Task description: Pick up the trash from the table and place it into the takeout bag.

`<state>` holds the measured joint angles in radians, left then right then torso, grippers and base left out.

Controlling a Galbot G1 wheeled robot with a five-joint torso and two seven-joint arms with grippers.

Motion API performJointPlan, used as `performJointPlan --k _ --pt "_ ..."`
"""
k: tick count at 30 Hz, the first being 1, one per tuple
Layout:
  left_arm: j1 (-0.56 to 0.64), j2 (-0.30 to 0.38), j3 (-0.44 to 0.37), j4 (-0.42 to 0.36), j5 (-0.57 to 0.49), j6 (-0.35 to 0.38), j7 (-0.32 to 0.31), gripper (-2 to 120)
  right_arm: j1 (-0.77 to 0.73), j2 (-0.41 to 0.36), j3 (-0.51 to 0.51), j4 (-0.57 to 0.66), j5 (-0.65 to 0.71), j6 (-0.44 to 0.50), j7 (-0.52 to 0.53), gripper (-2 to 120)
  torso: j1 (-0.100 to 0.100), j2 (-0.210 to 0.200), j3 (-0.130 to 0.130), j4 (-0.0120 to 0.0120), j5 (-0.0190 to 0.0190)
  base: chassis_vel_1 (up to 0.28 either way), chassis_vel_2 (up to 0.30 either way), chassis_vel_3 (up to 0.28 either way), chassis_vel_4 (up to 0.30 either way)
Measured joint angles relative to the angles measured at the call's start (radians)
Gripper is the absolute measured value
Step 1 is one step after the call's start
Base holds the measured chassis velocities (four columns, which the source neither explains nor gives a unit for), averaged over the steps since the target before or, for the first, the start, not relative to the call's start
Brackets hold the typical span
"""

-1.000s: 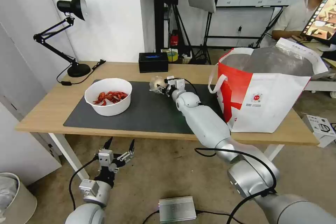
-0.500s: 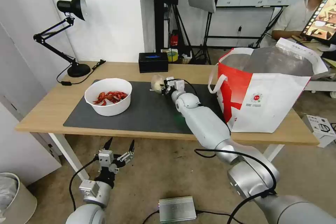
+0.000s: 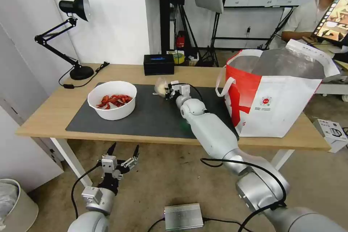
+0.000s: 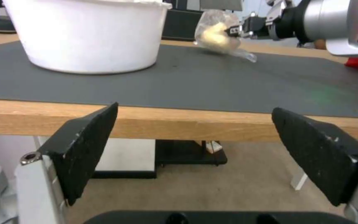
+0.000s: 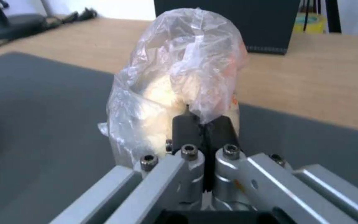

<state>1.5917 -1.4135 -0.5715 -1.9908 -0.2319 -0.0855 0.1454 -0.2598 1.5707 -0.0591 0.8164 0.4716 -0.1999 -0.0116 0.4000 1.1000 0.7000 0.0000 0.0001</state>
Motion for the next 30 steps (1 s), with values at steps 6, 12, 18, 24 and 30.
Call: performJointPlan --k 6,12,18,24,30 --pt "-0.013 0.033 -0.003 0.020 -0.037 -0.001 0.001 100 -0.020 -0.015 0.012 0.102 -0.052 0.008 0.000 0 0.000 0.000 0.000 0.0000 -0.0001 0.000 0.000 0.000 0.000" --pt "-0.021 0.052 -0.005 0.029 -0.059 -0.002 0.002 100 -0.042 -0.037 0.028 0.178 -0.122 0.045 -0.003 0 0.000 0.000 0.000 0.0000 -0.0001 0.000 0.000 0.000 0.000" --pt "-0.018 0.056 -0.009 0.022 -0.067 -0.002 0.002 100 -0.080 -0.072 0.059 0.267 -0.185 0.150 -0.020 0 0.000 0.000 0.000 0.0000 0.0000 0.000 0.000 0.000 0.000" --pt "-0.008 0.060 -0.014 0.007 -0.074 -0.002 0.003 100 -0.113 -0.112 0.068 0.349 -0.208 0.240 -0.038 0 0.000 0.000 0.000 -0.0002 0.0000 0.000 0.000 0.000 0.000" --pt "0.003 0.068 -0.028 -0.006 -0.085 -0.002 0.004 100 -0.136 -0.160 0.079 0.458 -0.208 0.245 -0.038 0 0.000 0.000 0.000 -0.0001 0.0000 0.000 0.000 0.000 0.000"
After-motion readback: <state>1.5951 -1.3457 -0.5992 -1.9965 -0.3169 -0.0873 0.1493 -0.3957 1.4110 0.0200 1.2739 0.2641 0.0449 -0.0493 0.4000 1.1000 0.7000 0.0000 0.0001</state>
